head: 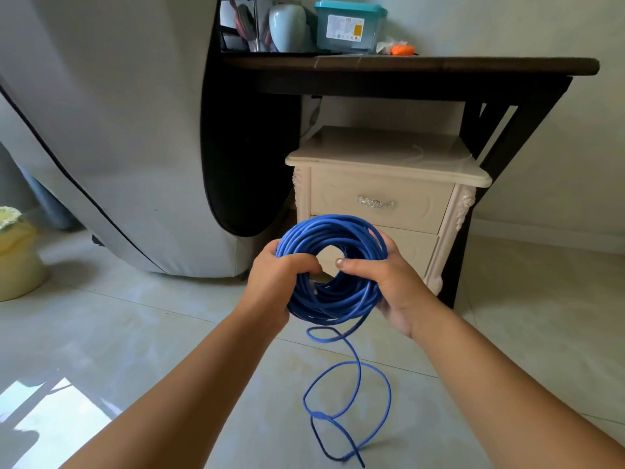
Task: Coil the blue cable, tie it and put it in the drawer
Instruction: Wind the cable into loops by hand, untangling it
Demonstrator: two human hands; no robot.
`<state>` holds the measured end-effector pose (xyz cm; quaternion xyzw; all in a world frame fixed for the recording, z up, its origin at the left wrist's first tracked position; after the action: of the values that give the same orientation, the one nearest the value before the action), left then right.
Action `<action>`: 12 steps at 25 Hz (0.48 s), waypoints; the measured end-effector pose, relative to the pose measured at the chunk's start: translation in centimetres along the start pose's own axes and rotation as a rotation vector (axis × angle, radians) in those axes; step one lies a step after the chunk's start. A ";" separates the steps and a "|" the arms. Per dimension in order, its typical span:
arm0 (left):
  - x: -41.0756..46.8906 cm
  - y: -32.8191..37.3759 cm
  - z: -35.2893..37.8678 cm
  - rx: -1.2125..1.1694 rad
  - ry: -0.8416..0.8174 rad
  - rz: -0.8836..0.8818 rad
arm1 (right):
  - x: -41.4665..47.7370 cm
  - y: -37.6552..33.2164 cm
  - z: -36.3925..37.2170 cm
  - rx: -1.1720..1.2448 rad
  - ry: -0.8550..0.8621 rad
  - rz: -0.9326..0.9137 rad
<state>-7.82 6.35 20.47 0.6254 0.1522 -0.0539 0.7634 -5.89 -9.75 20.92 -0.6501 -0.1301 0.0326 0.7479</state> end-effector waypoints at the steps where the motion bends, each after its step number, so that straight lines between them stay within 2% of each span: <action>1: -0.1 -0.2 0.5 -0.029 -0.042 -0.017 | 0.3 -0.1 -0.1 0.065 -0.003 0.005; 3: -0.4 -0.3 1.4 -0.041 -0.106 -0.029 | 0.7 -0.6 -0.5 0.096 -0.024 -0.014; 5: -0.5 -0.3 1.7 -0.008 -0.143 -0.027 | 0.7 -0.5 -1.0 0.030 0.004 -0.010; 9: -0.5 -0.6 1.7 0.154 -0.182 -0.038 | 0.6 0.1 -2.0 -0.038 0.121 -0.003; 12: -0.6 0.0 1.7 0.277 -0.256 -0.034 | 0.6 -1.3 -2.2 -0.158 0.103 -0.082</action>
<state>-8.14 4.58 20.93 0.7098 0.0554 -0.1666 0.6822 -4.93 -11.89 22.07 -0.7020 -0.1203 -0.0418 0.7007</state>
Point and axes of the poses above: each hand's wrist, its own x-axis towards the middle knuckle, its own z-axis out of the palm, y = z × x, the point moved 9 cm from there along x, towards the middle knuckle, and after that the axes turned 12 degrees about -z, right-handed, at the moved point
